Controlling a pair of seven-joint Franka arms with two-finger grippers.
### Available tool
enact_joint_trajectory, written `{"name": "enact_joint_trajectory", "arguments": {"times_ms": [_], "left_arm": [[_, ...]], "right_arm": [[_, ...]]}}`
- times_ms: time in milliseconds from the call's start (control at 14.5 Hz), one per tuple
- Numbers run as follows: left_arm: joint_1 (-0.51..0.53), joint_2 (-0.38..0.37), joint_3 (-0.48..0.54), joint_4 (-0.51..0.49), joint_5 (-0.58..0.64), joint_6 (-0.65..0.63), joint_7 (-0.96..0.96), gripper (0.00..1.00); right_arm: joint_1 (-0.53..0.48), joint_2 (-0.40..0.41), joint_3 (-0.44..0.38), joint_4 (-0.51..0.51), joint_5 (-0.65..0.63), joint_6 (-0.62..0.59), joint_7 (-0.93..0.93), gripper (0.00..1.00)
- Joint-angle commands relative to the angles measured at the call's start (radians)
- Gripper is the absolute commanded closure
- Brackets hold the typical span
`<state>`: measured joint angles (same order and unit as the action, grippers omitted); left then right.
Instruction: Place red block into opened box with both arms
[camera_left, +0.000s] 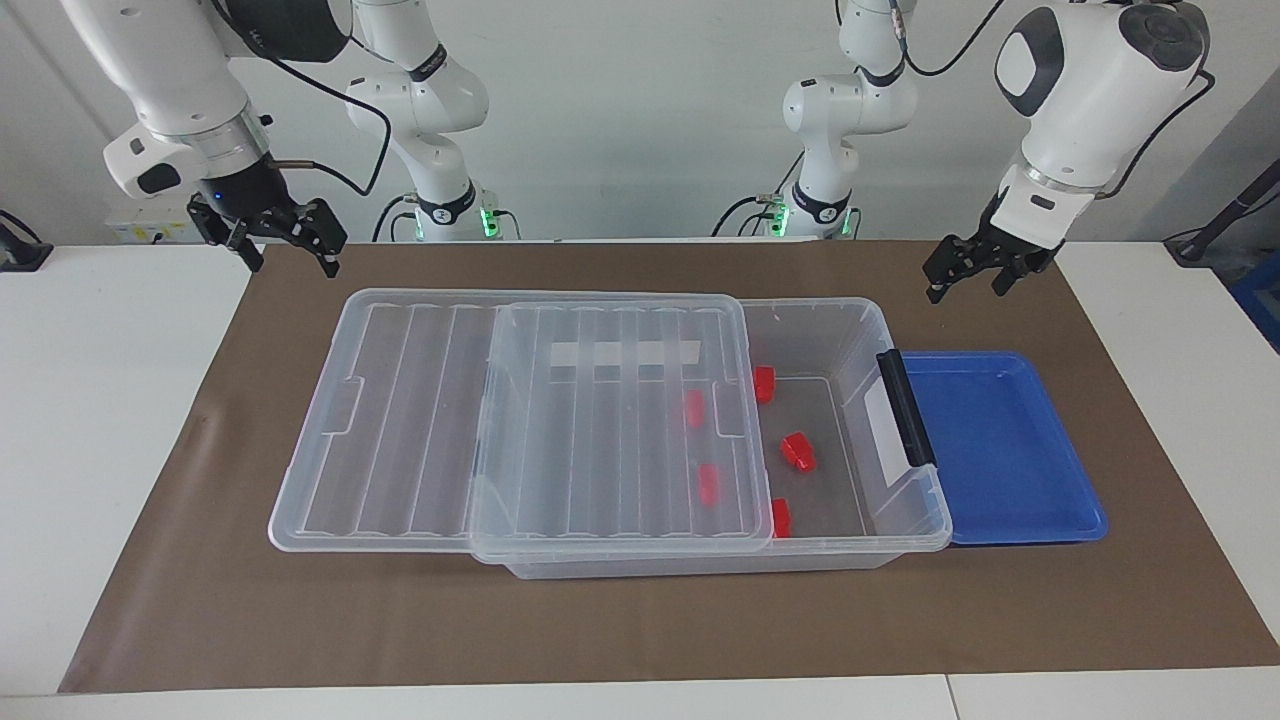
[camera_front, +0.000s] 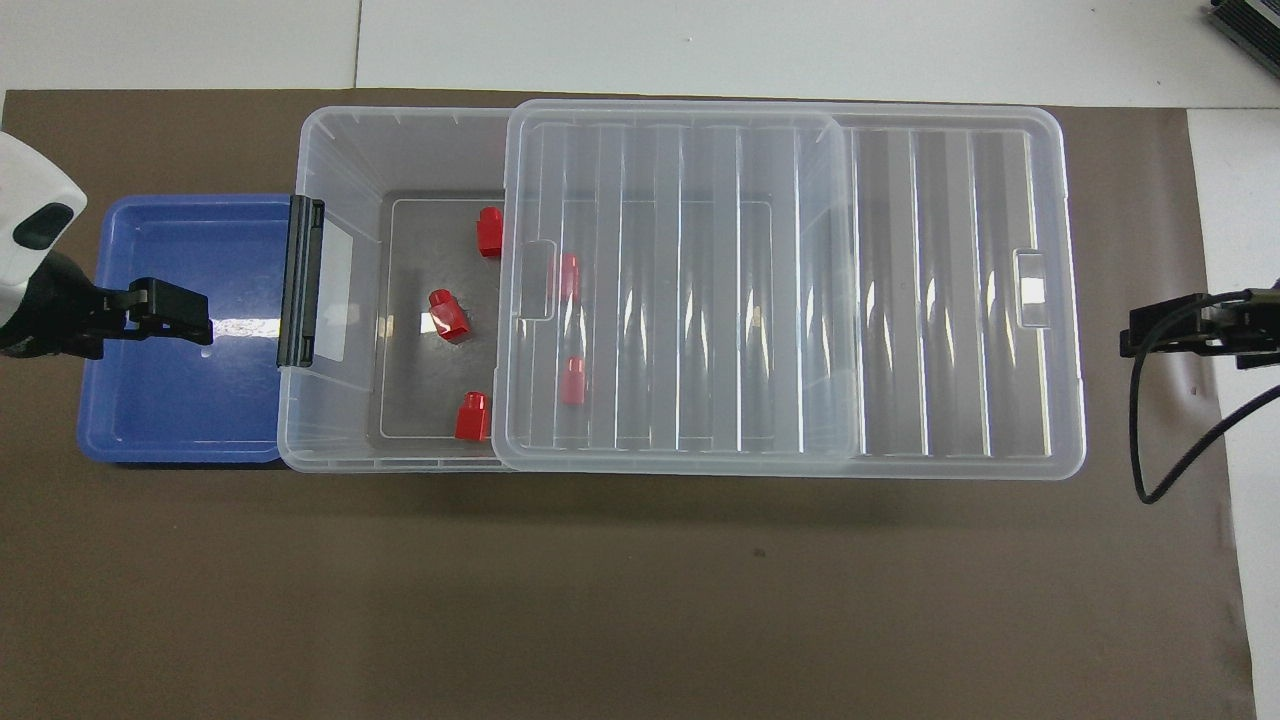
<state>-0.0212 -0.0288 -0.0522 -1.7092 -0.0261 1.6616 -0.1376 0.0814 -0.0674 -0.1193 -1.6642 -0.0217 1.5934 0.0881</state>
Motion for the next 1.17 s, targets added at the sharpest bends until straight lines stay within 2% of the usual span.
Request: {"name": "enact_joint_trajectory", "arguments": {"times_ms": [0, 276, 345, 414, 484, 622, 760, 1105], "left_arm": [[-0.016, -0.033, 0.025, -0.036, -0.012, 0.024, 0.016, 0.00], [-0.013, -0.031, 0.026, -0.036, -0.012, 0.029, 0.024, 0.00], [-0.013, -0.031, 0.026, -0.036, -0.012, 0.029, 0.024, 0.00], [-0.013, -0.031, 0.025, -0.036, -0.012, 0.029, 0.024, 0.00], [-0.013, -0.033, 0.025, -0.036, -0.012, 0.029, 0.026, 0.00], [-0.011, -0.033, 0.025, -0.036, -0.012, 0.029, 0.035, 0.00], [-0.006, -0.033, 0.026, -0.038, -0.012, 0.027, 0.061, 0.00], [-0.009, -0.033, 0.026, -0.036, -0.012, 0.020, 0.056, 0.00]], "right_arm": [[-0.012, -0.006, 0.006, -0.005, 0.014, 0.013, 0.007, 0.00], [-0.028, -0.006, -0.011, -0.003, 0.017, 0.029, -0.004, 0.00], [-0.029, -0.006, -0.011, -0.014, 0.019, 0.080, -0.030, 0.17], [-0.032, -0.005, -0.011, -0.032, 0.019, 0.118, -0.063, 0.76], [-0.054, 0.006, -0.014, -0.045, 0.019, 0.144, -0.111, 1.00], [-0.115, 0.050, -0.013, -0.066, 0.019, 0.264, -0.252, 1.00], [-0.155, 0.121, -0.013, -0.054, 0.045, 0.321, -0.347, 1.00], [-0.164, 0.256, -0.007, -0.036, 0.088, 0.436, -0.373, 1.00]]}}
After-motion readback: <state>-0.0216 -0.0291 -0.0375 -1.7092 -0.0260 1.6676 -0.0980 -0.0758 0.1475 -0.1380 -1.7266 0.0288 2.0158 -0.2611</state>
